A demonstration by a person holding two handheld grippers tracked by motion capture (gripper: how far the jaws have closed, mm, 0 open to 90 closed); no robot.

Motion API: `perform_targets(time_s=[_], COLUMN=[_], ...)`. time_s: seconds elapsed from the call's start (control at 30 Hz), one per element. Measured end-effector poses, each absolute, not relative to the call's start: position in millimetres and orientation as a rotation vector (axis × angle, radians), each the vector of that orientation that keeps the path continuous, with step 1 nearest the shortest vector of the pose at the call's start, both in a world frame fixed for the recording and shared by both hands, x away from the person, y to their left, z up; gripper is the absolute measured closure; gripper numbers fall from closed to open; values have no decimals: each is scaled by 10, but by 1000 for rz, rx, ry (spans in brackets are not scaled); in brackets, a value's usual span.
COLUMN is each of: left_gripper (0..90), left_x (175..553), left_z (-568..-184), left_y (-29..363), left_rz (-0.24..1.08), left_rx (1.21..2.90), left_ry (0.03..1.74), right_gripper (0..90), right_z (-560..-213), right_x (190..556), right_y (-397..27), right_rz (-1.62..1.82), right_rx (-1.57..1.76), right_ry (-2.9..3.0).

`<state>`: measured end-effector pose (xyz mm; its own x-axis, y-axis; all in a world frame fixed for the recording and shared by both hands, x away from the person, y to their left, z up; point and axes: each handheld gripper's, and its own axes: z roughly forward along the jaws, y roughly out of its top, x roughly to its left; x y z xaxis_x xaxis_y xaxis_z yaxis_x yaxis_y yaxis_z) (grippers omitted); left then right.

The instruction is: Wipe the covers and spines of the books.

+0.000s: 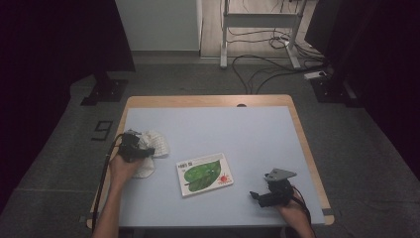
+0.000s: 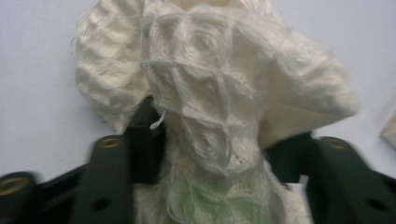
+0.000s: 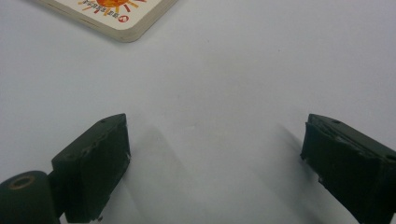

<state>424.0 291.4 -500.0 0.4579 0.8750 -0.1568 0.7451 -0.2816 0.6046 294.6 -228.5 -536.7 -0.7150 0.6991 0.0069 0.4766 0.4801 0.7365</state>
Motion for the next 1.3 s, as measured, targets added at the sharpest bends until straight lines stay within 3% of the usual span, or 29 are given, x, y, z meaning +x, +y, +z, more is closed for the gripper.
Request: perform_targets(time_s=[0.2,0.5,0.93,1.3], left_gripper=[181,22,0,0], left_x=[4163,3952,3468,3339], left_z=[-4857,-4620,-4449,-4828], left_y=[2964,2968,2577,2222], left_rz=[279,300,334,275], left_rx=[2057,2089,2162,2225], left_ry=[1319,1245,983,844], right_gripper=[73,73,73,73], right_z=[-5367,-5367,-5367,-5367], right_x=[2946,2946,2945,2947], right_y=[-2285,-2285,-2285,-2286], right_rz=[1074,1074,1074,1075], right_rx=[997,998,998,998], right_ry=[2436,2435,2435,2436])
